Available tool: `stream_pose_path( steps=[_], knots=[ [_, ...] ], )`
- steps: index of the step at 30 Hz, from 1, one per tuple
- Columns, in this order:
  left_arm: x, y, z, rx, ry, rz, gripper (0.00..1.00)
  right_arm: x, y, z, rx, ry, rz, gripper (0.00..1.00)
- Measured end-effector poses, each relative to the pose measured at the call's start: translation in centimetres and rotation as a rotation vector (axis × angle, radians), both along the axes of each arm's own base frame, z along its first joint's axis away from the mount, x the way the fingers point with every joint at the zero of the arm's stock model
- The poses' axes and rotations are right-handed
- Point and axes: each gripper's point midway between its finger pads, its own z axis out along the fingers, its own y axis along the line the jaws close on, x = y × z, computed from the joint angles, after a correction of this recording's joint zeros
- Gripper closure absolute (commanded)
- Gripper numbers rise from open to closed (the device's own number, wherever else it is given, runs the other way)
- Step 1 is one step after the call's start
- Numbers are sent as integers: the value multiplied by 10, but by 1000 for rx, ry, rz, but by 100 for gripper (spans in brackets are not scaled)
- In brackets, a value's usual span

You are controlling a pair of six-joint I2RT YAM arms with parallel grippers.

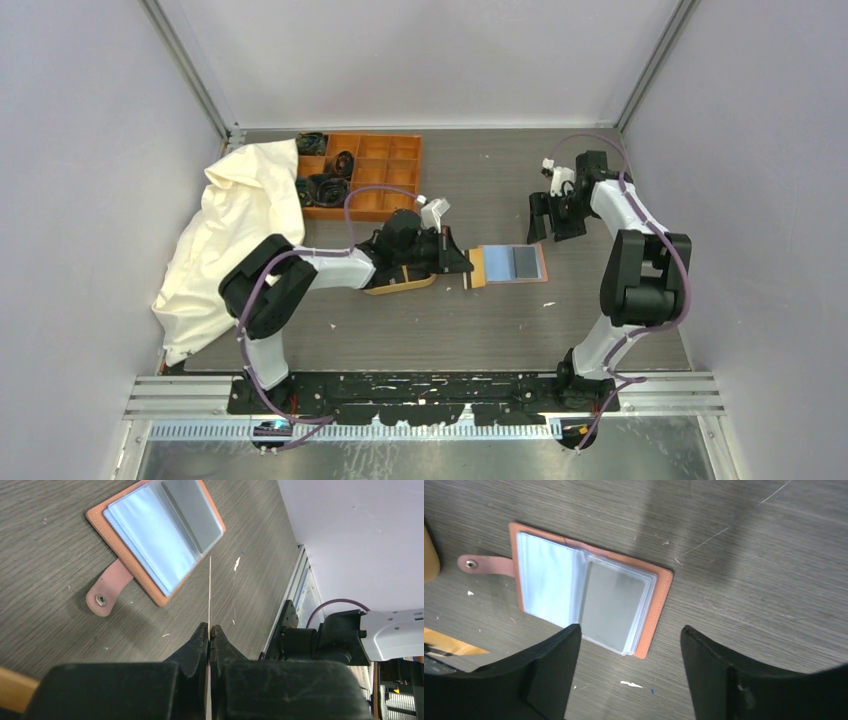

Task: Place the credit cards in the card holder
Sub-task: Insert the credit card into the card holder.

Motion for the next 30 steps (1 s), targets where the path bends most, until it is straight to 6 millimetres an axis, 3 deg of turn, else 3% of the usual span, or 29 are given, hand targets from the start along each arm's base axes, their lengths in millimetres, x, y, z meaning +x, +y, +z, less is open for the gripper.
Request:
stream_pose_path(
  steps=[8, 25, 30],
  knots=[
    [0, -25, -23, 21, 71, 0, 100, -18, 0, -37, 27, 199, 10, 40],
    [40, -62, -37, -1, 149, 126, 100, -24, -2, -55, 22, 300, 4, 49],
    [45, -65, -44, -1, 178, 152, 100, -24, -2, -59, 25, 322, 4, 51]
  ],
)
